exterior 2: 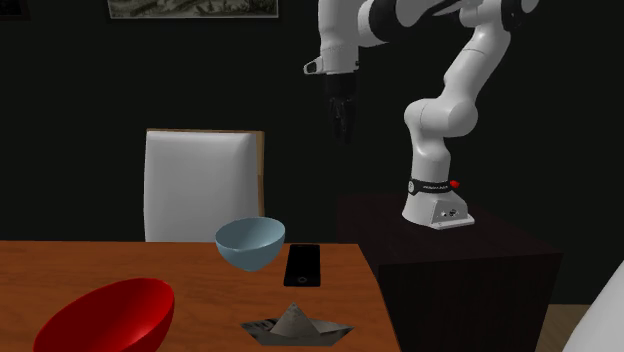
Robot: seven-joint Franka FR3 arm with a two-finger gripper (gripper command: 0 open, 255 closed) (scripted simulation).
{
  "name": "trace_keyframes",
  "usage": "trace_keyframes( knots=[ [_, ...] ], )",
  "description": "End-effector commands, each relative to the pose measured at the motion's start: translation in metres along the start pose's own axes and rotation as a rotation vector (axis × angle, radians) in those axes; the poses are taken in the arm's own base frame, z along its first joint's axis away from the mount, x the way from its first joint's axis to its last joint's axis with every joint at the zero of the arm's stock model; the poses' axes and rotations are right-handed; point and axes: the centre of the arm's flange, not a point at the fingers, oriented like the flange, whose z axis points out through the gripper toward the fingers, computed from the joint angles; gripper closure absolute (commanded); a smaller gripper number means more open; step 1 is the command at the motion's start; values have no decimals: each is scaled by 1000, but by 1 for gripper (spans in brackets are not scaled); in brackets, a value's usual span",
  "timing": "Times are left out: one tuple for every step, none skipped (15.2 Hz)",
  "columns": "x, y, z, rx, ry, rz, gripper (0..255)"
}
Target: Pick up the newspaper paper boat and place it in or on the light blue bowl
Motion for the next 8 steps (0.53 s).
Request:
trace_keyframes(
  knots=[
    [8, -19, 17, 10, 11, 8, 0],
    [12, -28, 25, 14, 16, 11, 0],
    [15, -37, 33, 19, 20, 15, 0],
    [19, -46, 40, 23, 25, 18, 0],
    [23, -55, 48, 27, 30, 21, 0],
    [27, -64, 55, 32, 34, 24, 0],
    [31, -73, 63, 36, 39, 28, 0],
    [35, -83, 70, 40, 44, 31, 0]
  ],
)
